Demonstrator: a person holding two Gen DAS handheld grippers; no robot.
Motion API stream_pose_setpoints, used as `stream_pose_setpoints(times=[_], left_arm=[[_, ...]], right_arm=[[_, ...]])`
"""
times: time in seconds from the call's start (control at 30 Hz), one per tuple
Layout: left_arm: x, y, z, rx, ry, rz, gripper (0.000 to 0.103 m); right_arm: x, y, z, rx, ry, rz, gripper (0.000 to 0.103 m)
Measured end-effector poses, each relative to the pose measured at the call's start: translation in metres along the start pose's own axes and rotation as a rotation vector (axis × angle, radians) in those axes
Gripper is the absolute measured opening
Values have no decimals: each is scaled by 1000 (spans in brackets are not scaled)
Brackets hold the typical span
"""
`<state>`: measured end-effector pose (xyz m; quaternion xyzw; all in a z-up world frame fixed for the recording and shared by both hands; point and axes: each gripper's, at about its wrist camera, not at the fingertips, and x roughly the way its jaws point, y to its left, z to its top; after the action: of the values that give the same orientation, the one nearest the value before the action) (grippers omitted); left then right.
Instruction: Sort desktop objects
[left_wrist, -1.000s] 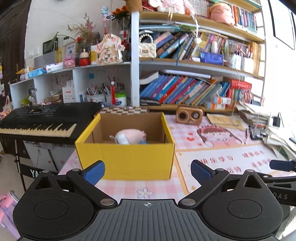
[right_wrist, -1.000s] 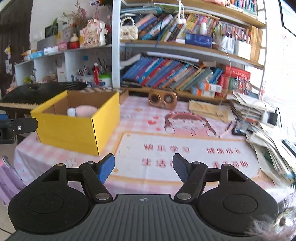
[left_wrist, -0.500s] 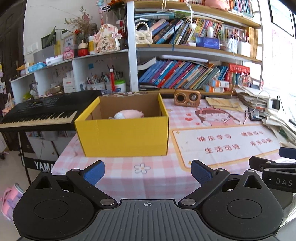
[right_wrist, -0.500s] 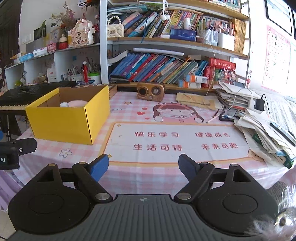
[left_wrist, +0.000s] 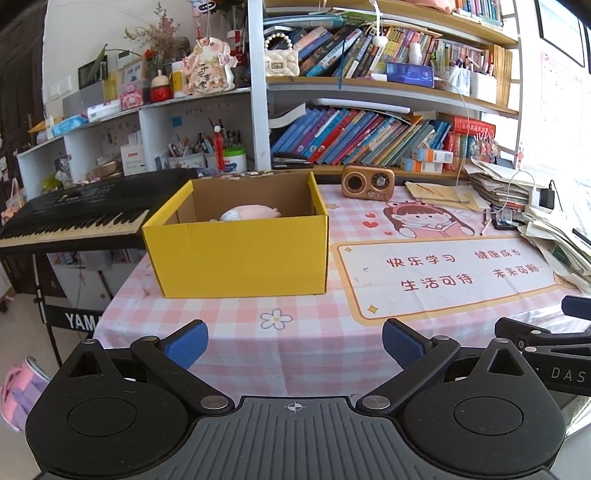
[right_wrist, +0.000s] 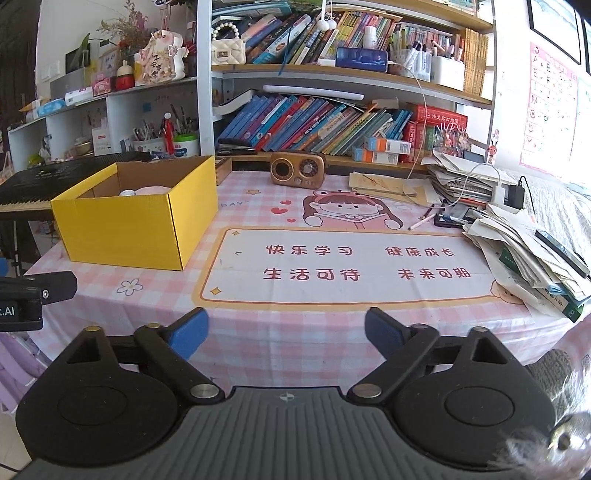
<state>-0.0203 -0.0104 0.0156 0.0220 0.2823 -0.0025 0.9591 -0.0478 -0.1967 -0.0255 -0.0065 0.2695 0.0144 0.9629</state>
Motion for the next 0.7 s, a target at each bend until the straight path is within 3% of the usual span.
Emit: stream_pose_setpoints(times=[0.4, 0.7], left_arm=[[-1, -1, -2, -16, 10, -7, 103], [1, -1, 0, -17, 13, -5, 103]], right_arm=[[0, -2, 0, -1, 10, 0, 103], [1, -2, 1, -1, 14, -2, 103]])
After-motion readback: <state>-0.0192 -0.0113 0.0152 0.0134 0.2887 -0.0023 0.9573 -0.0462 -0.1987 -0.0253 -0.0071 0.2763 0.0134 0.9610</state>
